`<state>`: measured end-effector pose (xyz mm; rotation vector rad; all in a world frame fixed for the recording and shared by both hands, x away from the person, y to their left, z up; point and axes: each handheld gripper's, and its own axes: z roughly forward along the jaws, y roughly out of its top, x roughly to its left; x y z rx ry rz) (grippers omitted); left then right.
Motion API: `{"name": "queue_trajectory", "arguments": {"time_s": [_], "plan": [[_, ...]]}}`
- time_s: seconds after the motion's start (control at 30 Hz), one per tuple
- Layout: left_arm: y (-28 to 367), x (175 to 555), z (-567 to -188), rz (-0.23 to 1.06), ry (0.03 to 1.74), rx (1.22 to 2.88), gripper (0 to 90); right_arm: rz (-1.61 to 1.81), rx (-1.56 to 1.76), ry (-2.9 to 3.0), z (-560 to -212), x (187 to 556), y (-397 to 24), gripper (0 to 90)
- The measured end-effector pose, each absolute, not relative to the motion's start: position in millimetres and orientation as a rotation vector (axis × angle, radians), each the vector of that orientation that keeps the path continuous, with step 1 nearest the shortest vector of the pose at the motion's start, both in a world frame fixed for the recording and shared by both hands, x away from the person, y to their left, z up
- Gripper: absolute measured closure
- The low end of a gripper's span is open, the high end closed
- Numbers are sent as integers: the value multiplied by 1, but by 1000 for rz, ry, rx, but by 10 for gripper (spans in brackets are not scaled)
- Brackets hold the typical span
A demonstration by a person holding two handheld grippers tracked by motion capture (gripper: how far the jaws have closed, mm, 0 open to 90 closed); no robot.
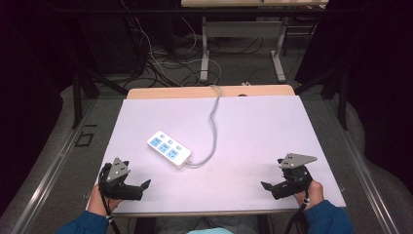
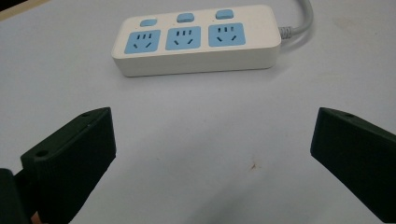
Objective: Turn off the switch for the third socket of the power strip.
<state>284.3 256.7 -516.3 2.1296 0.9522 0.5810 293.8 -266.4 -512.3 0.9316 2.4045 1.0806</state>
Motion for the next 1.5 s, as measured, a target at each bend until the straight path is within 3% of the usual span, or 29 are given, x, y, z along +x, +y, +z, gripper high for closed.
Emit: {"name": "queue_trajectory", "arguments": {"time_s": [1.5], "plan": [[251,312,-505,567,961,2148,2,1075,943,2441,-514,300,-266,6]]}}
